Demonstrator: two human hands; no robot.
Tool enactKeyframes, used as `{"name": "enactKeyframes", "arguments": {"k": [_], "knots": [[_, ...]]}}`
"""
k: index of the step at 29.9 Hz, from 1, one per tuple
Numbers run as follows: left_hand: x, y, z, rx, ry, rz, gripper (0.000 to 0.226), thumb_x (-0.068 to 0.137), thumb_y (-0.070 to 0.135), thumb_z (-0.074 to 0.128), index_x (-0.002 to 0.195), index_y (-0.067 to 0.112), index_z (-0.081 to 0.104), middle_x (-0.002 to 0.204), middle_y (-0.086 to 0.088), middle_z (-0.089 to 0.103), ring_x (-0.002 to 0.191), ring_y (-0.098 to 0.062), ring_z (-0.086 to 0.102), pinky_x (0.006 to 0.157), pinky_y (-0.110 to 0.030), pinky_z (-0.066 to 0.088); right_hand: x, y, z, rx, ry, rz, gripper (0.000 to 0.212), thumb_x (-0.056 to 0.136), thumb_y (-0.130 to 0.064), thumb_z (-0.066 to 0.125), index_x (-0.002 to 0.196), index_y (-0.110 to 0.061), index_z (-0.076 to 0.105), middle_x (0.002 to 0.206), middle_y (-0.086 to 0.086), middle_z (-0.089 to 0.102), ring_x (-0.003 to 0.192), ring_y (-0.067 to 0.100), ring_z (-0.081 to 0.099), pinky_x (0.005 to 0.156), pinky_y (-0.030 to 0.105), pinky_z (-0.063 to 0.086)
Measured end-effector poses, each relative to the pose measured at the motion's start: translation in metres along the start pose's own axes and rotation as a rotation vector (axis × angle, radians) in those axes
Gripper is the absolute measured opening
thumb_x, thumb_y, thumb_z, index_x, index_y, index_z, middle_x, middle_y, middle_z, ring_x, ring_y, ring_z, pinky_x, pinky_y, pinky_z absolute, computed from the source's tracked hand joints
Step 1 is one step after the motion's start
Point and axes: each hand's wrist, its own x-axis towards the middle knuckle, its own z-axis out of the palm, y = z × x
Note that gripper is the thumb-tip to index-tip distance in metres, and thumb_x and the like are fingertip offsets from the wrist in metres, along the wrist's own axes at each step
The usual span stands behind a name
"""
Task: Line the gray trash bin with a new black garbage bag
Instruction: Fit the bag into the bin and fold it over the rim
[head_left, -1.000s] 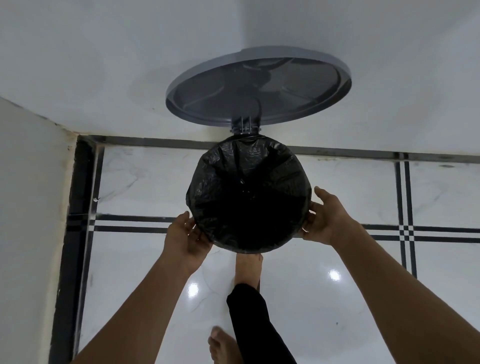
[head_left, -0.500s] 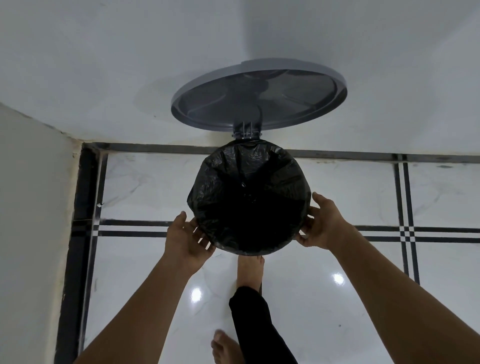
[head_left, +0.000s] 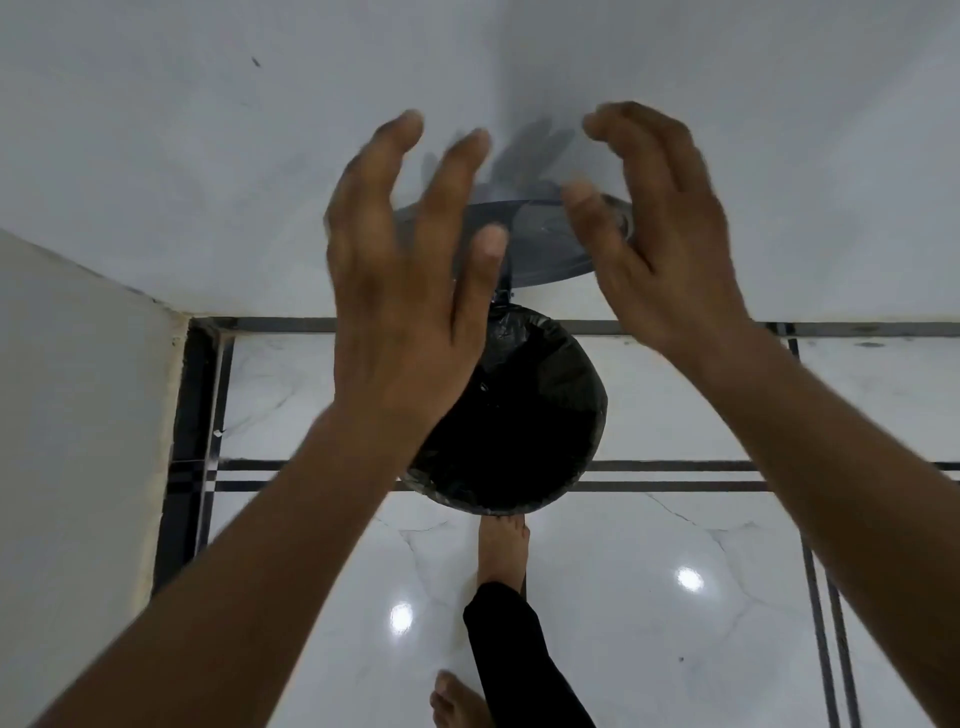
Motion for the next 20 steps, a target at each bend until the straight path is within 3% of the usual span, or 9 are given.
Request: {"name": "enactKeyframes", "arguments": {"k": [4,6,10,12,15,17,20], "knots": [[0.034,-0.01,-0.002,0.197,-0.463,0.04,0.049,0.111,0.043,0.028,0.157,0.029,0.04,0.155,-0.006,0.048,0.143,-0.034,0.039,0.114,-0.051,0.034,0.023,0.009,-0.007,0.053,-0.53,0.044,0.05,0.109,-0.045,0.036,0.151,-0.02,0.047,0.151,0.004,0.051,0.14,0.018,0.045,0.115,0.033,0.036],[0.037,-0.016,-0.006,0.11,-0.585,0.07,0.046,0.111,0.039,0.032,0.155,0.029,0.043,0.147,-0.006,0.057,0.131,-0.033,0.051,0.108,-0.048,0.041,0.021,0.015,-0.013,0.047,-0.641,0.079,0.052,0.108,-0.047,0.037,0.154,-0.024,0.043,0.152,0.002,0.052,0.138,0.017,0.047,0.111,0.025,0.035],[0.027,-0.021,-0.013,0.015,-0.647,0.146,0.042,0.109,0.025,0.046,0.151,0.027,0.05,0.145,-0.007,0.061,0.126,-0.032,0.058,0.103,-0.034,0.044,0.002,0.011,-0.022,-0.076,-0.669,0.087,0.055,0.106,-0.046,0.042,0.152,-0.016,0.046,0.149,0.01,0.056,0.134,0.027,0.053,0.103,0.021,0.034],[0.014,-0.022,-0.015,0.018,-0.675,0.124,0.043,0.109,0.027,0.047,0.152,0.027,0.05,0.151,-0.01,0.056,0.136,-0.033,0.053,0.112,-0.04,0.042,-0.011,0.002,-0.024,-0.072,-0.679,0.11,0.052,0.106,-0.044,0.045,0.144,-0.01,0.053,0.137,0.014,0.064,0.124,0.032,0.06,0.104,0.029,0.043],[-0.011,-0.018,-0.022,-0.007,-0.694,0.12,0.044,0.106,0.016,0.053,0.15,0.02,0.052,0.15,-0.019,0.054,0.141,-0.037,0.048,0.118,-0.047,0.036,-0.036,-0.014,-0.025,-0.125,-0.702,0.097,0.044,0.105,-0.043,0.047,0.129,-0.008,0.057,0.12,0.013,0.069,0.107,0.036,0.064,0.091,0.045,0.05],[-0.027,-0.019,-0.024,0.008,-0.714,0.139,0.045,0.105,0.015,0.054,0.151,0.018,0.051,0.15,-0.022,0.053,0.14,-0.04,0.047,0.119,-0.052,0.035,-0.052,-0.018,-0.02,-0.177,-0.727,0.101,0.049,0.104,-0.042,0.049,0.137,-0.006,0.053,0.135,0.015,0.063,0.121,0.037,0.058,0.1,0.042,0.046],[-0.061,-0.019,-0.024,0.041,-0.735,0.147,0.047,0.104,0.019,0.055,0.15,0.011,0.052,0.151,-0.026,0.051,0.139,-0.046,0.046,0.118,-0.055,0.033,-0.086,-0.021,-0.012,-0.207,-0.756,0.132,0.066,0.104,-0.043,0.049,0.156,-0.004,0.036,0.163,0.016,0.035,0.15,0.03,0.032,0.122,0.036,0.025]]}}
